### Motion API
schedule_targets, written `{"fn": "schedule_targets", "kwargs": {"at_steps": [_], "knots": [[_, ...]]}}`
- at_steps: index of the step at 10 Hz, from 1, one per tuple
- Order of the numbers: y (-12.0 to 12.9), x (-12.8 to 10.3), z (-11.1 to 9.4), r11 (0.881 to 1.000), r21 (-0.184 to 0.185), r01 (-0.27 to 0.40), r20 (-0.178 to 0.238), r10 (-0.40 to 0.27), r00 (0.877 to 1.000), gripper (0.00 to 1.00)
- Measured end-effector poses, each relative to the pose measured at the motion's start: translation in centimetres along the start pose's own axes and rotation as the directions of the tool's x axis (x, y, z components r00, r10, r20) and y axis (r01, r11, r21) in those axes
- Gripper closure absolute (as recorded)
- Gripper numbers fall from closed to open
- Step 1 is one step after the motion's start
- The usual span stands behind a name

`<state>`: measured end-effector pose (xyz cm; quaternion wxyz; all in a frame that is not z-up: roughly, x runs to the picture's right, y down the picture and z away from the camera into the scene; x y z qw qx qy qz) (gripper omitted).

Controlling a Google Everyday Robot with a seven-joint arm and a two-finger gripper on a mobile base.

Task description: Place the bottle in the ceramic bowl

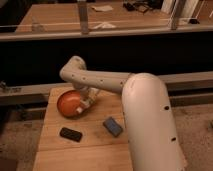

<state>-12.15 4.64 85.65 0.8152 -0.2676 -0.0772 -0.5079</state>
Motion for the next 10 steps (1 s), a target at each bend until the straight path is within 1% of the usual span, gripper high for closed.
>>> {"fn": "schedule_targets", "kwargs": {"at_steps": [1,3,4,5,6,9,10], "knots": [[-0.51,-0.26,-0.10,1.000,-0.006,0.006,-0.008,-0.006,1.000,0.96],[-0.28,-0.18,0.03,1.000,-0.007,0.009,-0.012,-0.010,1.000,0.96],[-0.29,-0.25,0.07,1.000,-0.006,0.015,-0.012,-0.015,1.000,0.93],[-0.35,-0.33,0.00,1.000,-0.005,0.017,-0.012,-0.017,1.000,0.86],[-0.61,-0.58,-0.12,1.000,-0.006,0.024,-0.015,-0.024,1.000,0.82],[-0.85,-0.79,-0.24,0.999,-0.005,0.035,-0.019,-0.035,0.999,0.82],[-0.84,-0.85,-0.22,0.999,-0.006,0.038,-0.022,-0.039,0.999,0.78]]}}
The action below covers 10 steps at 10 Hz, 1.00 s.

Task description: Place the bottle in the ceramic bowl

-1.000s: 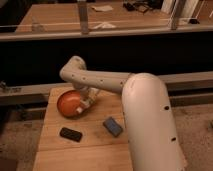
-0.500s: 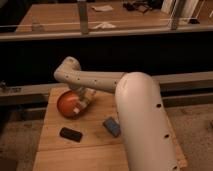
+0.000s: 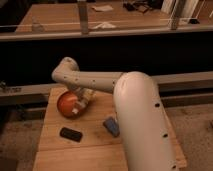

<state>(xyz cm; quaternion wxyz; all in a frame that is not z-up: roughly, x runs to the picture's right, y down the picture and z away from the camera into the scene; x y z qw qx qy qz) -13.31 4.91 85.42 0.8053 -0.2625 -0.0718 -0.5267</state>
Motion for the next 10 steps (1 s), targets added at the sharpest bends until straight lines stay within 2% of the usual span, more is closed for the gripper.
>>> {"fn": "schedule_targets", "kwargs": {"at_steps": [3,7,8,9,10], "knots": [[-0.13,-0.22,-0.09,1.000,0.000,0.009,-0.006,-0.009,1.000,0.52],[-0.27,-0.51,-0.20,1.000,0.002,0.021,-0.013,-0.021,1.000,0.46],[-0.28,-0.57,-0.21,1.000,0.002,0.023,-0.014,-0.023,1.000,0.41],[-0.35,-0.73,-0.26,1.000,0.002,0.027,-0.015,-0.027,1.000,0.29],[-0.40,-0.82,-0.34,1.000,0.002,0.030,-0.016,-0.030,0.999,0.24]]}}
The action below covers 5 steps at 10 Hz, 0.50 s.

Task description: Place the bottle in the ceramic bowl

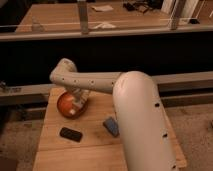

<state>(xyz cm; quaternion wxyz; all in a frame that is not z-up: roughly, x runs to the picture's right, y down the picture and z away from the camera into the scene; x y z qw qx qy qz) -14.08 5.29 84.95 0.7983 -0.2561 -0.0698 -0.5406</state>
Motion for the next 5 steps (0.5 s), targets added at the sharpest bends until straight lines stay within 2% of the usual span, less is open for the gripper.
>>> {"fn": "schedule_targets", "kwargs": {"at_steps": [2,4,5], "knots": [[0.01,-0.10,-0.02,1.000,-0.001,0.004,-0.002,-0.004,1.000,0.24],[0.00,-0.20,-0.08,1.000,-0.001,0.008,-0.003,-0.008,1.000,0.29],[0.04,-0.28,-0.17,1.000,0.001,0.010,-0.003,-0.010,1.000,0.25]]}}
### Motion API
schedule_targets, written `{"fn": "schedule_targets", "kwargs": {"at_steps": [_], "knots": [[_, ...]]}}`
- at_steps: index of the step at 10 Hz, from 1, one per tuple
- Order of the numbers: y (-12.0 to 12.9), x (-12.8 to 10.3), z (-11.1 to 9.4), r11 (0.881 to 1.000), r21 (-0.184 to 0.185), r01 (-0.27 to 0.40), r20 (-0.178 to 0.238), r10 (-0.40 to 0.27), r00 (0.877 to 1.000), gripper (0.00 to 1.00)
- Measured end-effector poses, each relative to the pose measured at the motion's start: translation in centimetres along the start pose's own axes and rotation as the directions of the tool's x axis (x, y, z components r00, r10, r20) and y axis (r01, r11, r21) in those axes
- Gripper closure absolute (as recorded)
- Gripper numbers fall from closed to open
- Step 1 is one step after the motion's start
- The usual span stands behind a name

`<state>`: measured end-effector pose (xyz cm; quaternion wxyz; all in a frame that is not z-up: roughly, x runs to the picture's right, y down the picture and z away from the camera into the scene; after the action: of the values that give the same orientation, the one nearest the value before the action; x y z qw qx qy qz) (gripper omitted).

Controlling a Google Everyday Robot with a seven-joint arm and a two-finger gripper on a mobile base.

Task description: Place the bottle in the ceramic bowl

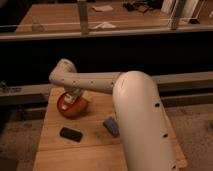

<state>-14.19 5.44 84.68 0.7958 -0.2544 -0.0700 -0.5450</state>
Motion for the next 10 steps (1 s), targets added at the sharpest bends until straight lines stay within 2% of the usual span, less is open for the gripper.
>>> {"fn": "schedule_targets", "kwargs": {"at_steps": [2,10], "knots": [[0.12,0.03,-0.01,1.000,0.000,0.000,0.002,0.000,1.000,0.20],[0.13,-0.40,-0.24,1.000,0.004,0.018,0.006,-0.018,1.000,0.20]]}}
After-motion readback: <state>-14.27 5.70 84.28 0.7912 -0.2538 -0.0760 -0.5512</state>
